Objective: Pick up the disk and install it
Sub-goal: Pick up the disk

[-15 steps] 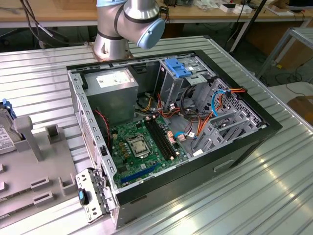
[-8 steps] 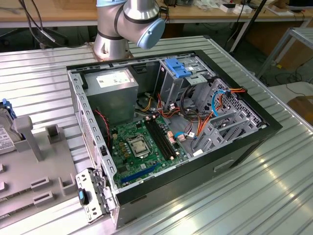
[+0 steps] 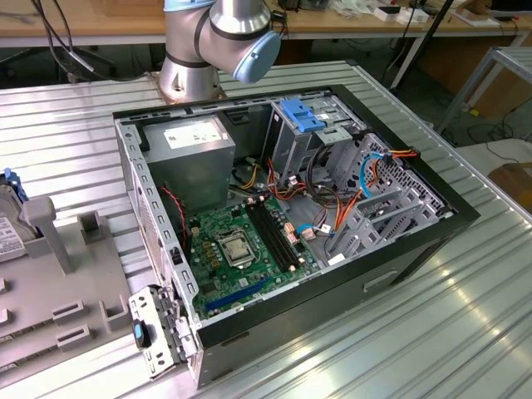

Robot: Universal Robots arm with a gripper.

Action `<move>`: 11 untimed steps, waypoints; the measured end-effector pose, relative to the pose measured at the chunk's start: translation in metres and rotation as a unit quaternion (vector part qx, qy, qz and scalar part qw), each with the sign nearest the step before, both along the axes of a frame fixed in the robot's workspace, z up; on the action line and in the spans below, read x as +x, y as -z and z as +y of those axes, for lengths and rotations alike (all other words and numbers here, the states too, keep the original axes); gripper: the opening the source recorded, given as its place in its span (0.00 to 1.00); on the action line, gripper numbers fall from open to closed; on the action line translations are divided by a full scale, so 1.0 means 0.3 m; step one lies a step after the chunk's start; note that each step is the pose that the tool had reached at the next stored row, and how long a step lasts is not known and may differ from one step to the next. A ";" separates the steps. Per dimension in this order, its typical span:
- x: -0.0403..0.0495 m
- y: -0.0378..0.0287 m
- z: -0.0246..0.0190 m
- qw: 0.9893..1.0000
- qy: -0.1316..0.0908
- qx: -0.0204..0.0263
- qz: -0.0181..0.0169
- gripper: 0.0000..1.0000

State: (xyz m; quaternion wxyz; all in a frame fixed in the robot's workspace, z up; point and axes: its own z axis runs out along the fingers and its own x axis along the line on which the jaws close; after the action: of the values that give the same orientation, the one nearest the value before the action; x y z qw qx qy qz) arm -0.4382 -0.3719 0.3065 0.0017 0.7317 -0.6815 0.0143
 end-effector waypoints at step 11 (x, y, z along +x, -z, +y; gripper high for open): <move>0.000 -0.003 0.000 1.000 0.000 -0.001 0.000 0.40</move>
State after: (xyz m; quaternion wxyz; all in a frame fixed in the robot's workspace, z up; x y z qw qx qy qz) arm -0.4382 -0.3719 0.3074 0.0025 0.7317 -0.6814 0.0155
